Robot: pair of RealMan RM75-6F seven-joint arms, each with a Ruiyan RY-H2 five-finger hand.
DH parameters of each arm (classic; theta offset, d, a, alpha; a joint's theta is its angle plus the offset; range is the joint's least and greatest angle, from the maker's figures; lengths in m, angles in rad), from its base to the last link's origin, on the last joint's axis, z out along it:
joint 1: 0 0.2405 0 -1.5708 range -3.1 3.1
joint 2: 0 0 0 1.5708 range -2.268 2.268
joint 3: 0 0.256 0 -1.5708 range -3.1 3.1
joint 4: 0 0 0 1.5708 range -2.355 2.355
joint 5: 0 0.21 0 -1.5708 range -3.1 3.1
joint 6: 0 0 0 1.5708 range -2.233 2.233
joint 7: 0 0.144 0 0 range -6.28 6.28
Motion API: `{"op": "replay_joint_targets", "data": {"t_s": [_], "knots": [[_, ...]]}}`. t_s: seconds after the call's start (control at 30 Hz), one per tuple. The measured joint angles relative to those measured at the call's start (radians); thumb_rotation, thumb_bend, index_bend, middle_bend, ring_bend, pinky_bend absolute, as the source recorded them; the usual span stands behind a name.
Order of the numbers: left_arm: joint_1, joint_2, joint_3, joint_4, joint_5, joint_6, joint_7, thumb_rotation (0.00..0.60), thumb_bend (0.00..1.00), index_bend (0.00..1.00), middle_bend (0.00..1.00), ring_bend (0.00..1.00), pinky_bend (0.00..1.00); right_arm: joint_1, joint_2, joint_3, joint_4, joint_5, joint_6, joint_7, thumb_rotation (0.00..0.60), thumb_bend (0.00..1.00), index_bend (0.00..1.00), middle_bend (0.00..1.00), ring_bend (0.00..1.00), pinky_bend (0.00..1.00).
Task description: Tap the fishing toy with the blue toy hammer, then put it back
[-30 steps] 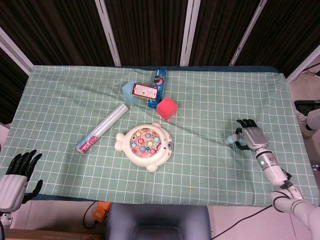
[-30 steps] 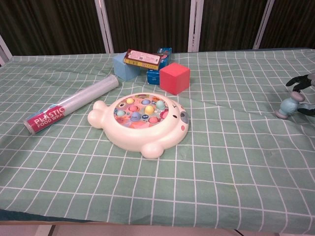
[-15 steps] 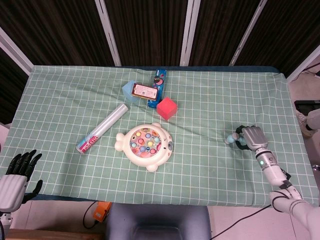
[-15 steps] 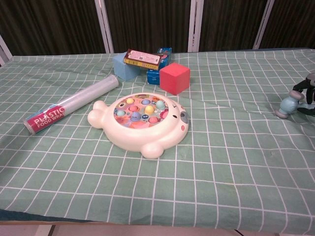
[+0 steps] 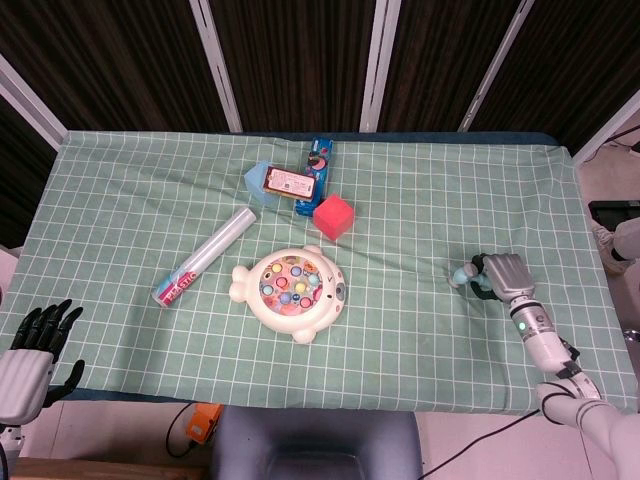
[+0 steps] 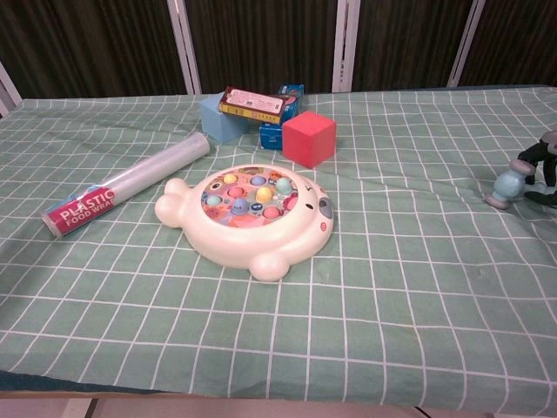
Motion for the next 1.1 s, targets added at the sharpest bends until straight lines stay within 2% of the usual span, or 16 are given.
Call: {"op": "replay_joint_targets", "data": {"t_s": [0.33, 0.6, 1.1], "knots": [[0.001, 0.000, 0.000, 0.001, 0.001, 0.003, -0.002, 0.600, 0.41, 0.00, 0.00, 0.00, 0.07, -0.002, -0.015, 0.005, 0.017, 0.004, 0.005, 0.000, 0.600, 0.56, 0.95, 0.64, 0.66, 0.67], [0.003, 0.001, 0.000, 0.001, 0.002, 0.005, -0.004, 0.600, 0.41, 0.00, 0.00, 0.00, 0.07, -0.006, -0.041, 0.009, 0.051, 0.005, 0.027, -0.026, 0.600, 0.54, 1.00, 0.70, 0.77, 0.80], [0.005, 0.003, 0.001, 0.002, 0.005, 0.009, -0.009, 0.600, 0.41, 0.00, 0.00, 0.00, 0.07, -0.010, -0.080, 0.002, 0.113, -0.015, 0.047, 0.005, 0.600, 0.55, 1.00, 0.73, 0.80, 0.83]]}}
